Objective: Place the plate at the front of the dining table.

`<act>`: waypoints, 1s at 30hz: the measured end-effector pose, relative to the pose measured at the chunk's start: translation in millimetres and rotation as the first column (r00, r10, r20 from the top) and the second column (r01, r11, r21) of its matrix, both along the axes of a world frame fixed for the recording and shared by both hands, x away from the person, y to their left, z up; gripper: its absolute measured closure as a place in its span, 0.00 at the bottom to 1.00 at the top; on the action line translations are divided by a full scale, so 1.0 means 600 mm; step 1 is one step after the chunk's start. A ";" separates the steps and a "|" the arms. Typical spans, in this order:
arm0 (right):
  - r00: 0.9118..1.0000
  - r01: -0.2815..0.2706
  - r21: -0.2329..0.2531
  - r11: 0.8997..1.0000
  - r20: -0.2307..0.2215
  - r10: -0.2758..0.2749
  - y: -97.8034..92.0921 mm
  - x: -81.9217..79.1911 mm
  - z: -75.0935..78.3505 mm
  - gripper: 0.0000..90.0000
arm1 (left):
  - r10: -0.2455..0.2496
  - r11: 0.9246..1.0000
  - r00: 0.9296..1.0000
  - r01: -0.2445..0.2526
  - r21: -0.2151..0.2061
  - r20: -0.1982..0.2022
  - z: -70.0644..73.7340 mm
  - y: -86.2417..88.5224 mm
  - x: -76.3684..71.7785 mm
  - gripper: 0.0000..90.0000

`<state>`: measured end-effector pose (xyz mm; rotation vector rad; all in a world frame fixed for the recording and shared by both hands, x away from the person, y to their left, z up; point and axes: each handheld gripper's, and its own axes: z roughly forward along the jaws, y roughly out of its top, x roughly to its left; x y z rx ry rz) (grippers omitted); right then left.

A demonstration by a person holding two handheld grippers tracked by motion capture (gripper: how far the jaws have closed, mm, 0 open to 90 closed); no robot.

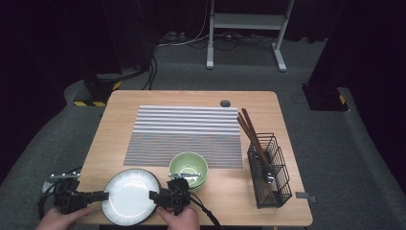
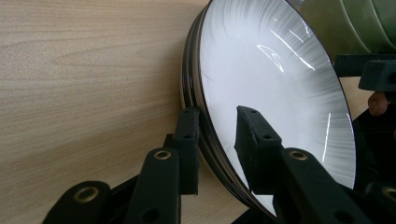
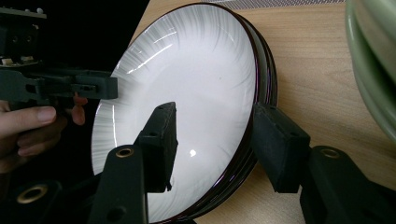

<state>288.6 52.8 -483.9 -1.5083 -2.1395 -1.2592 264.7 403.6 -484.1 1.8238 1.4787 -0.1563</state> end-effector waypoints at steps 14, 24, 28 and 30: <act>0.999 -0.034 -0.002 0.999 -0.006 0.034 0.022 -0.003 -0.004 0.54 | 0.001 1.000 1.000 -0.001 -0.012 -0.004 0.000 0.009 -0.006 0.79; 0.999 -0.050 -0.039 0.998 0.007 0.051 0.029 -0.004 -0.002 0.56 | 0.009 0.998 1.000 -0.008 -0.057 0.009 0.005 0.026 -0.017 0.77; 0.998 -0.053 -0.055 0.997 0.024 0.055 0.029 -0.004 -0.002 0.59 | 0.010 0.997 1.000 -0.010 -0.073 0.006 0.006 0.031 -0.019 0.77; 0.998 -0.052 -0.064 0.997 0.031 0.054 0.030 -0.003 -0.003 0.61 | 0.006 0.998 1.000 -0.006 -0.059 0.004 0.006 0.027 -0.019 0.77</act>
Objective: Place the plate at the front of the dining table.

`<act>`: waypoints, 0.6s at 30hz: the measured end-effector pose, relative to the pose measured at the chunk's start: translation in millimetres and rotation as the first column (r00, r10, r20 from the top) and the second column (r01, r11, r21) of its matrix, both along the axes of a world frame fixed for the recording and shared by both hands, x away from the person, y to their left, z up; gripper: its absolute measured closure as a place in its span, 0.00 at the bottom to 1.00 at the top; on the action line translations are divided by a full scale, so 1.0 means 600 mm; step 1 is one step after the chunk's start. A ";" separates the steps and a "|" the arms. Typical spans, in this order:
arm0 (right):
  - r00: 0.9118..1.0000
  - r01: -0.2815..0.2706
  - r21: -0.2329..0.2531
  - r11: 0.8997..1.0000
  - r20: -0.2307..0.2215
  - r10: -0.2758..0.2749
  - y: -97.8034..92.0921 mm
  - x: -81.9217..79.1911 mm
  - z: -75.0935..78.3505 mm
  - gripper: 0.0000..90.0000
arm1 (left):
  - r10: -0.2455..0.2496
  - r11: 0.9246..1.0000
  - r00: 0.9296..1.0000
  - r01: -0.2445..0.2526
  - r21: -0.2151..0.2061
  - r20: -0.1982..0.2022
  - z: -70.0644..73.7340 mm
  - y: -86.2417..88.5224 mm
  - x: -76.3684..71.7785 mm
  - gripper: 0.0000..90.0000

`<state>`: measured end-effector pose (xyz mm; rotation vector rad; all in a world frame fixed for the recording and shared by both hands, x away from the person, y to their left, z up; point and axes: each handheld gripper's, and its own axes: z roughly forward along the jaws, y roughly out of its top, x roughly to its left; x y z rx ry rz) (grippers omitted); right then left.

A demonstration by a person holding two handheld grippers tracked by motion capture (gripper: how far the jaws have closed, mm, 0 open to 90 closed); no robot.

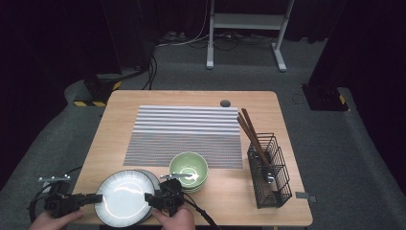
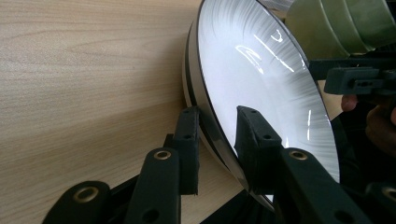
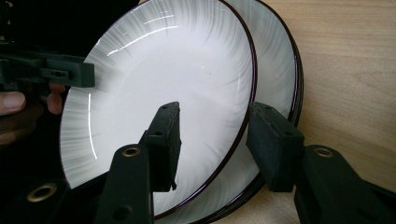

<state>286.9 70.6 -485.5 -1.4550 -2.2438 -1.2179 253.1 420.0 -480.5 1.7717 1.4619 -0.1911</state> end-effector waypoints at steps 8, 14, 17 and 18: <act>0.998 -0.010 -0.047 0.999 0.058 0.013 0.008 -0.003 0.000 0.61 | -0.007 1.000 1.000 0.007 0.028 0.003 -0.001 -0.008 0.001 0.76; 0.997 -0.028 -0.060 0.998 0.071 0.032 0.013 0.000 -0.003 0.59 | -0.003 0.999 1.000 0.003 0.036 0.005 -0.001 -0.008 0.001 0.76; 0.996 -0.041 -0.084 0.996 0.070 0.047 0.019 0.002 -0.002 0.58 | -0.002 0.999 1.000 0.002 0.042 0.005 -0.001 -0.010 0.002 0.76; 0.996 -0.046 -0.104 0.994 0.077 0.054 0.022 0.003 -0.001 0.57 | -0.003 0.999 1.000 0.003 0.045 0.006 -0.001 -0.011 0.002 0.77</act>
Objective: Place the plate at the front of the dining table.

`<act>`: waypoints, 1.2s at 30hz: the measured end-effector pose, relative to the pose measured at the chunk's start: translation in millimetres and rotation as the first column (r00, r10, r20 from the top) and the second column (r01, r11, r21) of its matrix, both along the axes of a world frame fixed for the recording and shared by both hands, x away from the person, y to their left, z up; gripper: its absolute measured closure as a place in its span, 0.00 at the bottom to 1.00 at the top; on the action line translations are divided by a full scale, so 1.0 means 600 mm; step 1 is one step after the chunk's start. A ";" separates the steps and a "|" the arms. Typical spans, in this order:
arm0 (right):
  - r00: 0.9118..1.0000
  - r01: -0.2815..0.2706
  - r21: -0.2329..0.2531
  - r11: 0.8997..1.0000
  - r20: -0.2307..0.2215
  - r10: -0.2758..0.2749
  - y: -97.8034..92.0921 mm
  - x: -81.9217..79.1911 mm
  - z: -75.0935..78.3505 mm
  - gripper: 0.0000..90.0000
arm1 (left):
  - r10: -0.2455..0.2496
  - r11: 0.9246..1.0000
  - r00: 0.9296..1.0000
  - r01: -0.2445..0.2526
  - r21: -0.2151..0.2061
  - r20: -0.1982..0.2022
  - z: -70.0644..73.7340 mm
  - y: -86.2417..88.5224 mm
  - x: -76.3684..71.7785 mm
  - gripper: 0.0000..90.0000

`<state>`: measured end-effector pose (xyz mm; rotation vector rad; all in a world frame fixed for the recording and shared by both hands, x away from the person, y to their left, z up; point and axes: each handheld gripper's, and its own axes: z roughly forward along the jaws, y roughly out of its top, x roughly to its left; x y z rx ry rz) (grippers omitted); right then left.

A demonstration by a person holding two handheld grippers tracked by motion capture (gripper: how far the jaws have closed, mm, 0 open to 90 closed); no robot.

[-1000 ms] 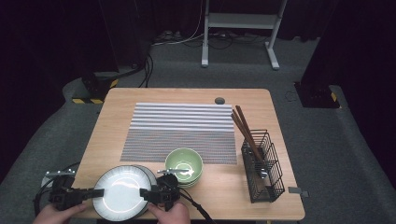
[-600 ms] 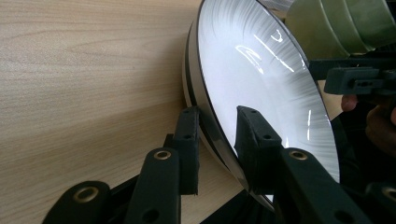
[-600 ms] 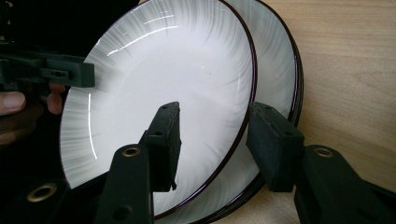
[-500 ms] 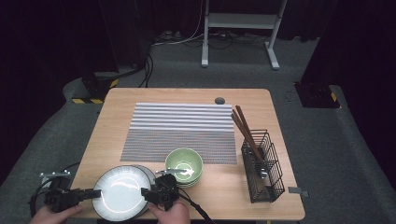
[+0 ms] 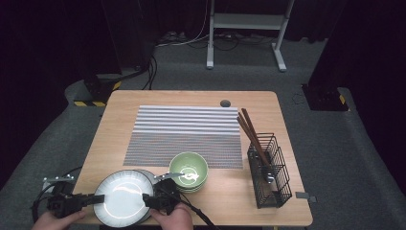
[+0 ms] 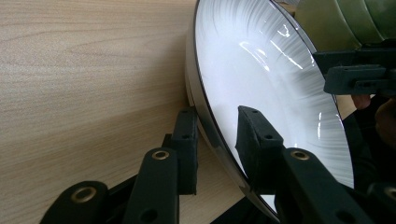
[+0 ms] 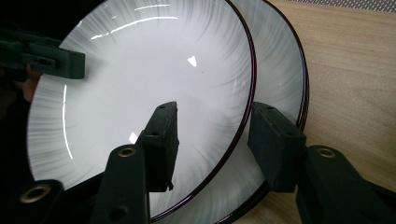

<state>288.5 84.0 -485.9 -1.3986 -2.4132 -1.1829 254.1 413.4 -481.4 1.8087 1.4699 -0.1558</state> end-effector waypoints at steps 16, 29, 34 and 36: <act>0.999 -0.017 -0.028 0.999 -0.036 0.016 0.015 0.001 -0.018 0.67 | -0.013 0.999 1.000 0.012 0.030 0.009 0.004 -0.003 0.001 0.79; 1.000 0.004 0.003 1.000 -0.025 -0.003 0.010 0.002 -0.025 0.76 | -0.013 0.999 1.000 0.013 0.037 0.020 0.004 -0.002 0.001 0.79; 1.000 0.008 0.012 1.000 -0.011 -0.008 0.009 -0.001 -0.021 0.78 | -0.003 0.999 0.999 0.002 0.037 0.034 0.007 -0.001 0.000 0.81; 1.000 0.008 0.015 1.000 -0.004 -0.008 0.009 -0.002 -0.020 0.78 | -0.004 0.999 0.999 0.002 0.043 0.045 0.009 0.000 0.000 0.82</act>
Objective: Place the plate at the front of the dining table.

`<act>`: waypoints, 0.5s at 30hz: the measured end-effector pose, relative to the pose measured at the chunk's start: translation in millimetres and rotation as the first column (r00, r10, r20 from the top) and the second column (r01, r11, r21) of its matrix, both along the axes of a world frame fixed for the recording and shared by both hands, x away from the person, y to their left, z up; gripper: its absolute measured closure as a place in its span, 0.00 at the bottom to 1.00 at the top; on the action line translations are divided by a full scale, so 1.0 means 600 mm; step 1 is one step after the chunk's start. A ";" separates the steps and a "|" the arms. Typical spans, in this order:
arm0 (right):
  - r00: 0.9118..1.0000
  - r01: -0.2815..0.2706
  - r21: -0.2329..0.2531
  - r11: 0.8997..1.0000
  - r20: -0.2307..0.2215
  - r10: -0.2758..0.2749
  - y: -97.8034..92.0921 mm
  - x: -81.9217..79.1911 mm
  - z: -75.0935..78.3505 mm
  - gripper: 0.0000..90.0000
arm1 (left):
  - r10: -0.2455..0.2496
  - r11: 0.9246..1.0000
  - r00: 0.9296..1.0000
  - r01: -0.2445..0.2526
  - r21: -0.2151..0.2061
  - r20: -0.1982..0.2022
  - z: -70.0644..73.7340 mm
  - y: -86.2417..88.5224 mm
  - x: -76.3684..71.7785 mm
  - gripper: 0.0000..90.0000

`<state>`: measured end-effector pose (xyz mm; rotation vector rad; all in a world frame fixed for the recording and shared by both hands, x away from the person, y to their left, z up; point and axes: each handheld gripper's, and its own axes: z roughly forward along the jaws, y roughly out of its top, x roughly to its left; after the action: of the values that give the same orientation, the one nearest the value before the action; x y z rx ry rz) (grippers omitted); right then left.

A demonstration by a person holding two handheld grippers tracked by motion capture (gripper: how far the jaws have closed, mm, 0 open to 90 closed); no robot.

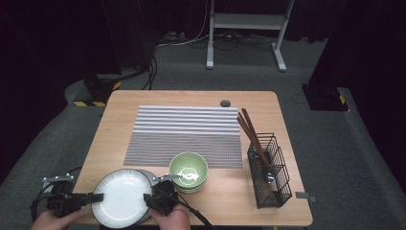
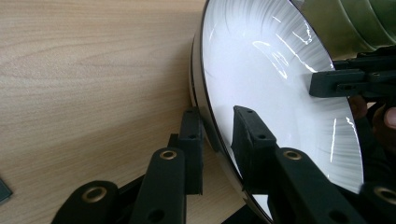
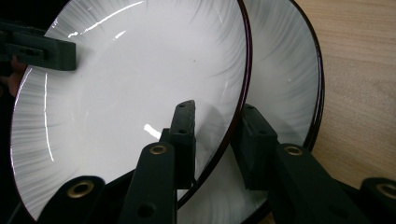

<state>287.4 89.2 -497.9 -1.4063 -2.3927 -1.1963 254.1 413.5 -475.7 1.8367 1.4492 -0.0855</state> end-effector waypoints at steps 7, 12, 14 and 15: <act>1.000 0.006 0.016 1.000 0.009 -0.006 -0.003 0.000 0.005 0.81 | 0.006 1.000 1.000 -0.006 0.008 0.020 0.007 -0.001 0.000 0.84; 0.999 0.015 0.023 1.000 0.042 -0.016 -0.007 0.000 0.010 0.83 | 0.009 1.000 0.999 -0.009 0.006 0.042 0.011 -0.004 0.002 0.86; 0.998 0.022 0.028 0.999 0.057 -0.024 -0.010 0.000 0.012 0.84 | 0.006 1.000 0.999 -0.006 0.006 0.054 0.012 -0.005 0.003 0.87; 0.998 0.030 0.031 0.999 0.060 -0.032 -0.010 0.000 0.014 0.85 | 0.008 1.000 0.998 -0.008 0.003 0.056 0.012 -0.007 0.003 0.87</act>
<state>287.1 83.0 -489.7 -1.4234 -2.3897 -1.2957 256.0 409.3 -468.4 1.8214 1.4189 -0.0275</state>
